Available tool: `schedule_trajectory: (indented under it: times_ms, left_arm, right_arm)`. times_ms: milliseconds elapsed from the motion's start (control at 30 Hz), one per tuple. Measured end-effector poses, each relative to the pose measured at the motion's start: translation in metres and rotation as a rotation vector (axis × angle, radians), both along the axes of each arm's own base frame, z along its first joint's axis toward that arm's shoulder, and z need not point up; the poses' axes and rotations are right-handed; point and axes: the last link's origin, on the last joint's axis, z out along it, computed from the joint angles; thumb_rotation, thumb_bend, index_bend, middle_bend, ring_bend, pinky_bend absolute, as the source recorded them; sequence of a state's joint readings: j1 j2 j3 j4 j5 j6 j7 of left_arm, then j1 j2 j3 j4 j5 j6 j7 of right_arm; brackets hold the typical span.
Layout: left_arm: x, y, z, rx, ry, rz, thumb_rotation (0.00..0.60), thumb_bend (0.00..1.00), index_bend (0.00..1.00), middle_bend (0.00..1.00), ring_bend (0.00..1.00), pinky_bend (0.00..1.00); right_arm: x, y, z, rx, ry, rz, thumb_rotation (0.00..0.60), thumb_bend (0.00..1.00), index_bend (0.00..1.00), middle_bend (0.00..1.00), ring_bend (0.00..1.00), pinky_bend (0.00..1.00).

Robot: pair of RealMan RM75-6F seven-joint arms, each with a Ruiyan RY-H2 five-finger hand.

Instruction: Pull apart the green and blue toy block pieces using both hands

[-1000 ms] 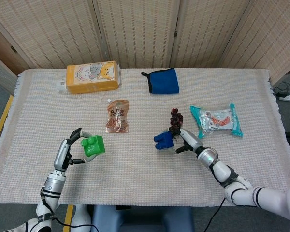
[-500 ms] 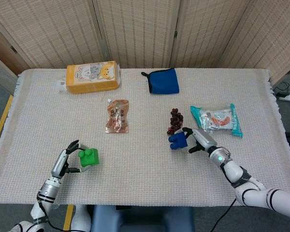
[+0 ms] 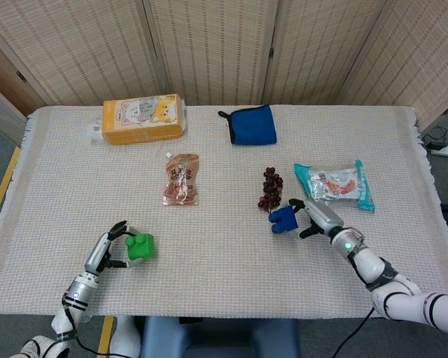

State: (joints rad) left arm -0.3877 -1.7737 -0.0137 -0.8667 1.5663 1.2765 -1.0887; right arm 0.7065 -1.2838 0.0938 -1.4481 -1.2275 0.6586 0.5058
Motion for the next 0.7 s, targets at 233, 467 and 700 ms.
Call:
schedule_trajectory:
  times_ms: [233, 467, 700]
  left_arm:
    - [-0.001, 0.003, -0.006, -0.036, -0.003, -0.047, 0.600, 0.27, 0.45, 0.36, 0.07, 0.00]
    - [-0.005, 0.006, -0.004, -0.068, 0.018, -0.064, 0.600, 0.16, 0.22, 0.05, 0.00, 0.00]
    - [-0.007, 0.009, -0.002, -0.069, 0.033, -0.060, 0.600, 0.15, 0.16, 0.02, 0.00, 0.00]
  right_arm:
    - [0.000, 0.003, -0.001, 0.036, 0.006, -0.012, 0.600, 0.38, 0.31, 0.12, 0.11, 0.08]
    - [0.007, 0.001, 0.007, 0.041, -0.012, -0.006, 0.600, 0.38, 0.03, 0.01, 0.03, 0.03]
    - [0.007, 0.004, 0.020, 0.055, -0.007, -0.009, 0.600, 0.38, 0.00, 0.00, 0.00, 0.00]
